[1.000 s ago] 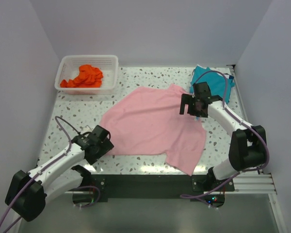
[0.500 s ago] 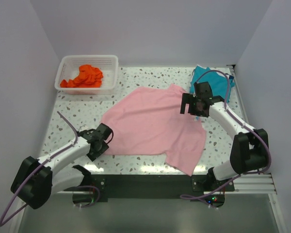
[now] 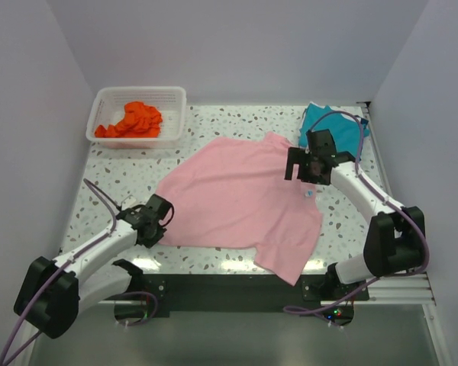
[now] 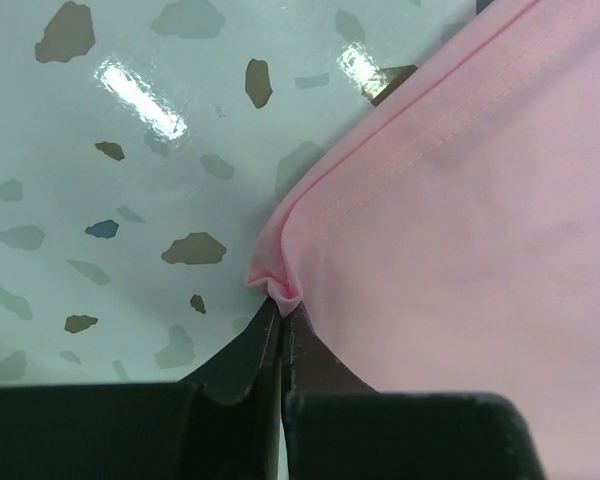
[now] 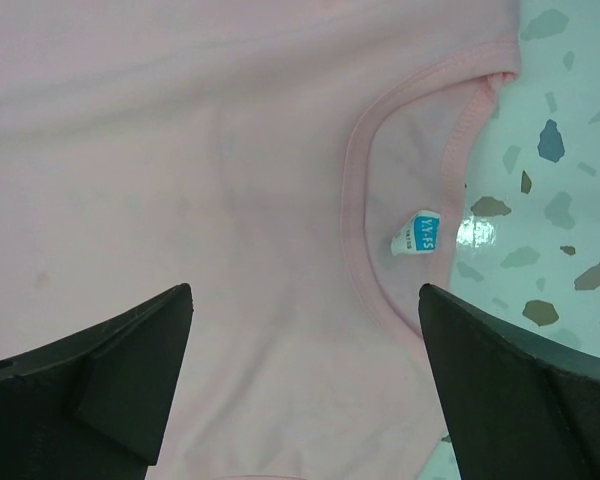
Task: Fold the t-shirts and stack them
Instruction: Flatten the tshirt out
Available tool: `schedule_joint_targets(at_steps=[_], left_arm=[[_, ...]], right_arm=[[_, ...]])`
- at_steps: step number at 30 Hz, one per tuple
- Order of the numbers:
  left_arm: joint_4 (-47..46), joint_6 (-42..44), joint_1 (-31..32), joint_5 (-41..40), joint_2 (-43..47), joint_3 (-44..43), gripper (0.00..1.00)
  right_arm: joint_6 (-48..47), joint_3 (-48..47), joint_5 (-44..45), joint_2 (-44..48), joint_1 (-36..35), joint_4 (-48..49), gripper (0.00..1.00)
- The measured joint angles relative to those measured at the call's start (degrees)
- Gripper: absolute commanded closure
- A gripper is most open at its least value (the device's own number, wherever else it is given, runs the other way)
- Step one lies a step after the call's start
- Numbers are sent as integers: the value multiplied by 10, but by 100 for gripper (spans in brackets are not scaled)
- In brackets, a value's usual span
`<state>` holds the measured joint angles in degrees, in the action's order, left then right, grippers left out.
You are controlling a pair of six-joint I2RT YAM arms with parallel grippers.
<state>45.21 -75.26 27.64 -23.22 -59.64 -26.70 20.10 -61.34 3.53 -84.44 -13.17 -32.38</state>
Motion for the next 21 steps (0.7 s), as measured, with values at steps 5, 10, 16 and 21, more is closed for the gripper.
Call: schedule_joint_targets(at_steps=[5, 10, 16, 21], left_arm=[[-15, 7, -1, 10, 9, 4, 100], [-23, 19, -1, 10, 15, 3, 100], [-30, 39, -3, -6, 20, 3, 100], [-44, 50, -6, -8, 16, 3, 100]], right_arm=[[-3, 29, 9, 57, -22, -11, 1], [2, 63, 30, 128, -142, -50, 1], [95, 121, 56, 177, -392, -152, 2], [214, 146, 64, 177, -588, -232, 7]])
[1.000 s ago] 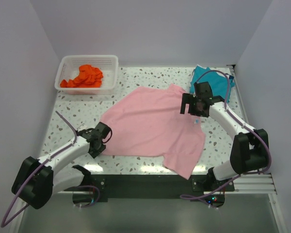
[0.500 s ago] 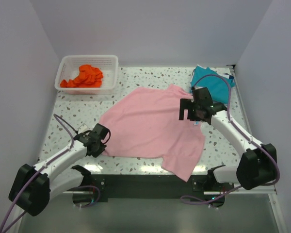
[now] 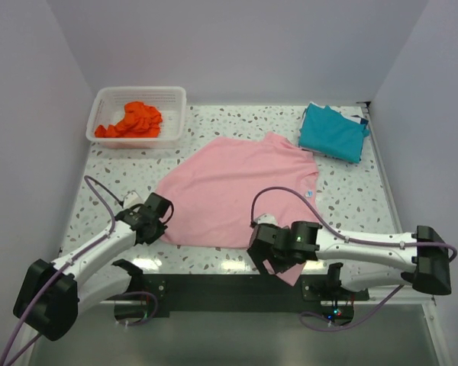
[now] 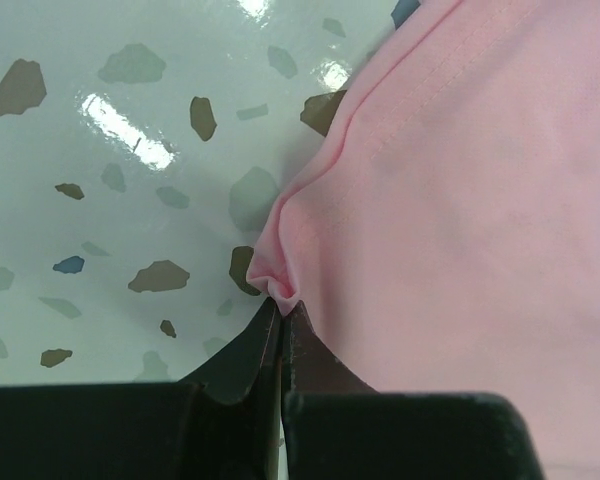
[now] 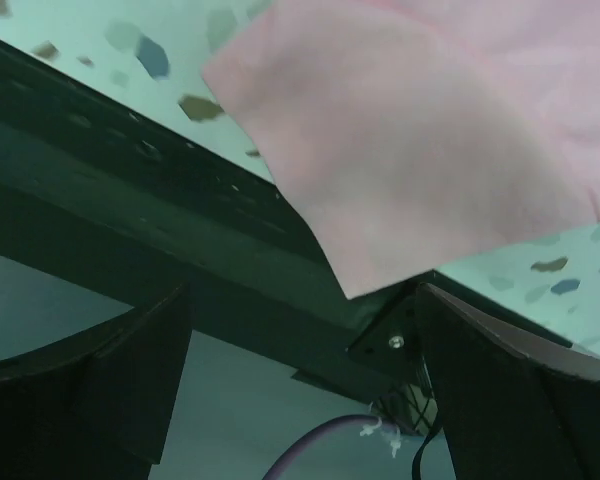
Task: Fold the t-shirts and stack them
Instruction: Flatten the tshirt out
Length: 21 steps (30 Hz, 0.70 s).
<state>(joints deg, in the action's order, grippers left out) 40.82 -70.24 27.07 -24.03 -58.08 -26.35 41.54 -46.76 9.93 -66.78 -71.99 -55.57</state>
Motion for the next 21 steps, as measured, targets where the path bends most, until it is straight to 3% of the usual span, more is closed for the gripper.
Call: schedule_joint_targets(at_steps=[3, 9, 13, 21], left_arm=[[-10, 8, -1, 2, -1, 0, 100], [-17, 11, -1, 10, 2, 0, 100], [-25, 11, -1, 17, 8, 4, 100], [-23, 11, -1, 19, 9, 5, 100]], right_arm=[[49, 24, -1, -3, -40, -26, 16], [110, 87, -6, -14, -45, -26, 28], [134, 117, -7, -12, -45, -2, 43], [153, 142, -16, -9, -44, 44, 54]])
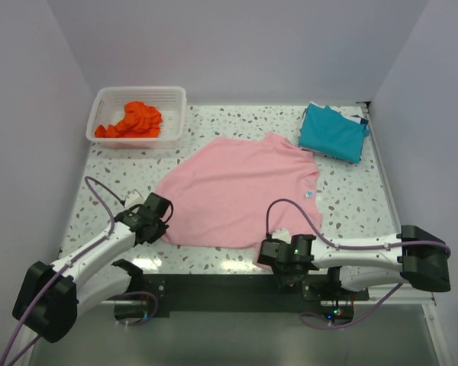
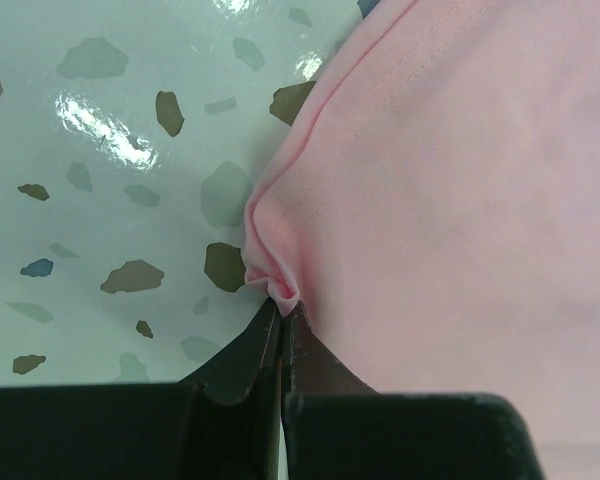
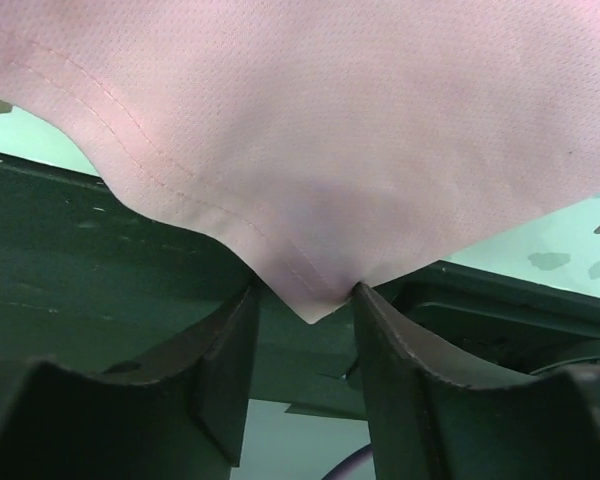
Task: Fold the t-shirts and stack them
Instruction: Flatten the tshirt out
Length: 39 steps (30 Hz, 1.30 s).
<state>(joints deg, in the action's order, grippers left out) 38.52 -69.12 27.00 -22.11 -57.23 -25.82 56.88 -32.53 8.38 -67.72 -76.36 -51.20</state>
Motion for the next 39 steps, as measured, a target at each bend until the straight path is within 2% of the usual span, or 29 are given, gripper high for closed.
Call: schedule_joint_targets(at_steps=[3, 6, 9, 16, 20, 24, 27, 32, 39], left_arm=[[1, 0, 0, 0, 0, 0, 100], [2, 0, 0, 0, 0, 0, 100], [2, 0, 0, 0, 0, 0, 100], [2, 8, 0, 0, 0, -1, 100], [0, 33, 0, 0, 0, -16, 100], [0, 60, 0, -4, -3, -68, 100], [-4, 76, 0, -11, -18, -125, 100], [-2, 98, 0, -32, -68, -241, 100], [2, 121, -1, -53, -95, -388, 100]], right_arm=[[4, 1, -6, -1, 2, 5, 66], [10, 4, -11, 3, 3, 11, 93], [12, 13, -15, 18, 16, 10, 100], [4, 19, -9, 43, 60, 9, 100], [-50, -12, 17, 61, 160, -3, 100], [-123, -100, 56, 62, 270, 3, 100], [-183, -182, 78, 57, 349, 42, 100], [-263, -317, 87, 1, 465, 83, 100], [-339, -484, 94, -47, 535, 73, 100]])
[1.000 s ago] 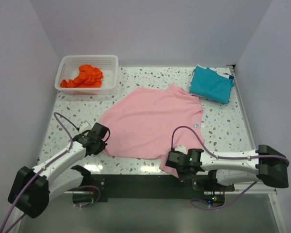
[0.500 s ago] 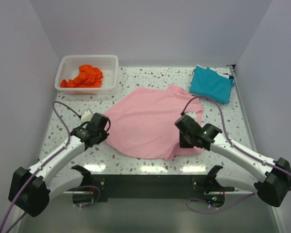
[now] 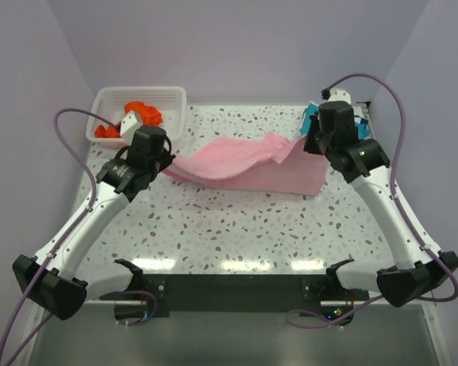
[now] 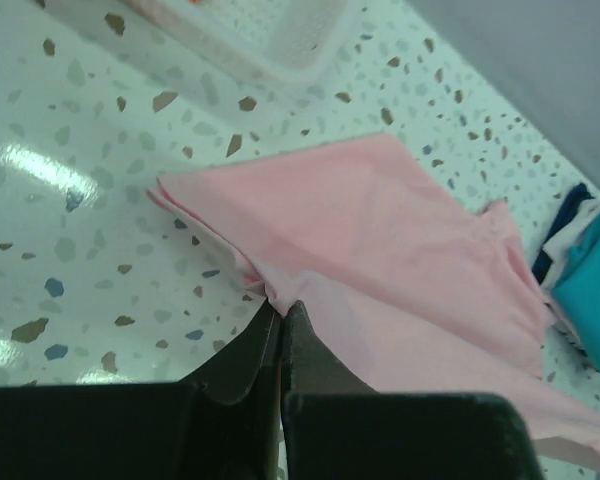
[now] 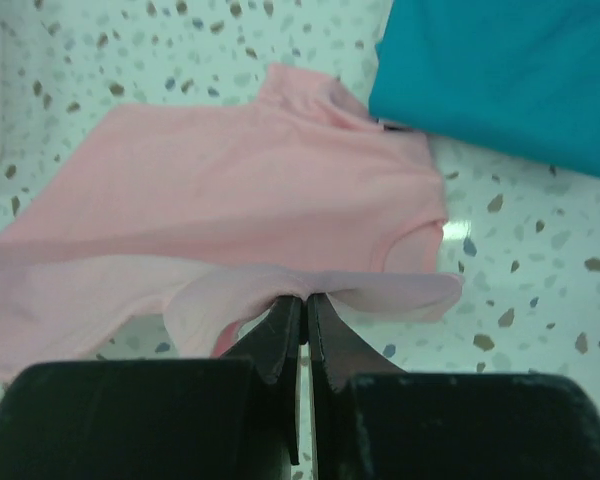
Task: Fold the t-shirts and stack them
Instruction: Flatten the tshirt out
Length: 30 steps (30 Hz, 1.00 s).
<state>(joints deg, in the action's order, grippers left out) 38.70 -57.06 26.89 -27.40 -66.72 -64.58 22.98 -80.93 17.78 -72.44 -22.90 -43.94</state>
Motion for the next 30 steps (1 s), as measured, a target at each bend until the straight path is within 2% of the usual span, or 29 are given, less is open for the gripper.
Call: schedule_joint_targets(at_steps=[7, 17, 24, 30], left_arm=[[10, 47, -2, -5, -7, -176, 100], [-18, 120, -3, 42, 61, -283, 100], [-54, 149, -3, 114, 126, -311, 100], [-56, 153, -3, 178, 172, -335, 100]], right_arm=[[-60, -192, 27, 0, 5, -45, 100], [-123, -430, 29, 17, 5, -122, 100], [-148, -490, -17, 62, 5, -151, 100], [-151, -541, -91, 105, 5, -164, 100]])
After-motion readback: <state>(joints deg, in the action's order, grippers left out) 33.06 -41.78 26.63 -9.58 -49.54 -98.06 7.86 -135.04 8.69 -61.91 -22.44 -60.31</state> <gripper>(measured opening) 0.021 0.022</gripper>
